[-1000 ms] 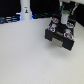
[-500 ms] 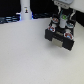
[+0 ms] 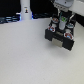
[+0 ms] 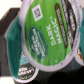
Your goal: Open the kcup holder, insert the kcup into the holder, and close the kcup holder
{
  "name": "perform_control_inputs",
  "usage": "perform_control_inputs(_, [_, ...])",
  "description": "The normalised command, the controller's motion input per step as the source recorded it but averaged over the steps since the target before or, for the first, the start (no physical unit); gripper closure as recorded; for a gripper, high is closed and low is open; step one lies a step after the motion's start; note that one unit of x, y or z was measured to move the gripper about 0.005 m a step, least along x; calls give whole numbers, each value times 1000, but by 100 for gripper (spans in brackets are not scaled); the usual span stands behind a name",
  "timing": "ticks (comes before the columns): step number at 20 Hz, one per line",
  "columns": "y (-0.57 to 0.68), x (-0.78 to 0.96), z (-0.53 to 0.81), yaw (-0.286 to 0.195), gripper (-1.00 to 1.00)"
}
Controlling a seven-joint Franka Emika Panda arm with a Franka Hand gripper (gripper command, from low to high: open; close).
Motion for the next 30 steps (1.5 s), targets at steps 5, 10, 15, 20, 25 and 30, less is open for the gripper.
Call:
perform_control_inputs(5, [-290,-128,210,-3,100])
perform_control_inputs(10, [-47,11,-17,-5,100])
perform_control_inputs(15, [-37,50,-95,-7,100])
perform_control_inputs(20, [-23,93,-161,-6,100])
perform_control_inputs(25, [-12,45,-248,-2,100])
perform_control_inputs(30, [15,1,-105,3,100])
